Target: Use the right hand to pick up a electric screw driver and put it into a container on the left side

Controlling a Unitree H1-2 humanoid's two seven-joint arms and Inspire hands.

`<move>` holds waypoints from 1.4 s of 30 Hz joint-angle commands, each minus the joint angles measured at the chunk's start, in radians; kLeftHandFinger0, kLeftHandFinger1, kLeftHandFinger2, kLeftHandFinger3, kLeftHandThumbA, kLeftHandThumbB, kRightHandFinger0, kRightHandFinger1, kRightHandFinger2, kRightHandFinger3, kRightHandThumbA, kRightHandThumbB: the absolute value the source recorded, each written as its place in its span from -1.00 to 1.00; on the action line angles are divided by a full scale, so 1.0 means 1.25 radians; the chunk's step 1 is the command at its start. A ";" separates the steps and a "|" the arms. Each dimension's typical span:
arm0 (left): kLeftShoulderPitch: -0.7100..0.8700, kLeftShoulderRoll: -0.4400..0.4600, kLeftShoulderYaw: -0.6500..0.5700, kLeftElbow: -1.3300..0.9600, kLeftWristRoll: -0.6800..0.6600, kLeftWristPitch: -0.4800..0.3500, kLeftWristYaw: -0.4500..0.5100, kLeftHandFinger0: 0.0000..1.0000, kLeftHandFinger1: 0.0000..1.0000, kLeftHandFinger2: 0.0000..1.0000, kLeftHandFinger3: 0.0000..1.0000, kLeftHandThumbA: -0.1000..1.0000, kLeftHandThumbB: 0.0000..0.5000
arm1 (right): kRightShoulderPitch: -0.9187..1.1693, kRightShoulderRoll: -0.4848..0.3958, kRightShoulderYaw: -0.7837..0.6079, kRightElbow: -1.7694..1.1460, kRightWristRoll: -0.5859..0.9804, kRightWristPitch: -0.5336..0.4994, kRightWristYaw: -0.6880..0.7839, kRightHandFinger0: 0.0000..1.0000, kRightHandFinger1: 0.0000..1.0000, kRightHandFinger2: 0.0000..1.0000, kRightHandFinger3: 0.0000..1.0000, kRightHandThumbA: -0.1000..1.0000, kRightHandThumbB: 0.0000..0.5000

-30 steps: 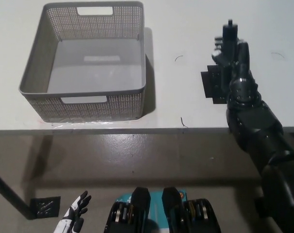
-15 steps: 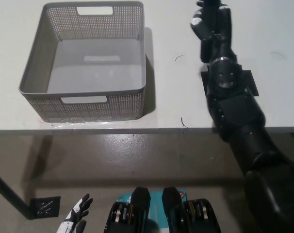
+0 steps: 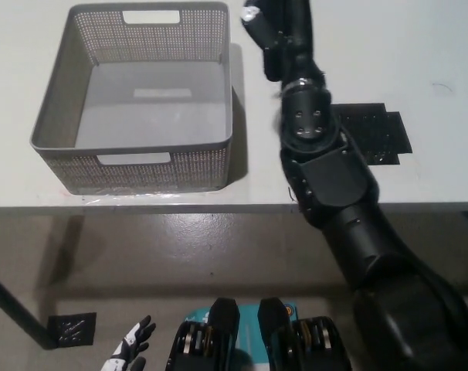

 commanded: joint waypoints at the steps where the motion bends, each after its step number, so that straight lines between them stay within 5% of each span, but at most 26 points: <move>1: 0.002 0.017 -0.016 0.001 0.017 -0.040 0.002 1.00 1.00 1.00 1.00 1.00 -0.47 | -0.055 0.036 0.025 -0.075 -0.030 0.019 0.005 -1.00 -0.62 0.26 0.47 -1.00 -0.42; 17: 0.000 0.033 -0.059 -0.001 0.026 -0.040 0.006 1.00 0.80 0.68 1.00 1.00 -0.59 | -0.052 0.136 0.065 -0.085 -0.037 0.021 0.010 -1.00 -0.64 0.24 0.33 -1.00 -0.37; 23: 0.005 0.038 -0.067 -0.012 0.049 -0.040 0.009 0.93 0.70 0.65 1.00 1.00 -0.54 | -0.067 0.151 0.049 0.040 -0.022 -0.018 -0.001 -1.00 -0.62 0.36 0.37 -1.00 -0.59; 25: 0.006 0.038 -0.067 -0.015 0.046 -0.040 0.004 0.95 0.71 0.64 1.00 1.00 -0.51 | -0.068 0.151 0.044 0.070 -0.021 -0.024 -0.008 -1.00 -0.64 0.33 0.22 -1.00 -0.55; 30: 0.004 0.042 -0.075 -0.015 0.037 -0.040 -0.008 0.98 0.68 0.59 1.00 1.00 -0.42 | -0.079 0.141 0.027 0.200 -0.013 -0.070 -0.023 -1.00 -0.37 0.55 0.61 -1.00 -0.57; 40: 0.003 0.054 -0.094 -0.036 0.029 -0.039 -0.022 0.98 0.63 0.56 1.00 1.00 -0.57 | -0.079 0.113 0.012 0.334 0.000 -0.114 0.000 -1.00 -0.31 0.67 0.66 -1.00 -0.51; 42: 0.001 0.057 -0.099 -0.034 0.032 -0.040 -0.017 0.96 0.61 0.55 1.00 1.00 -0.57 | -0.076 0.111 0.011 0.339 0.000 -0.118 -0.002 -0.98 -0.18 0.83 0.80 -1.00 -0.50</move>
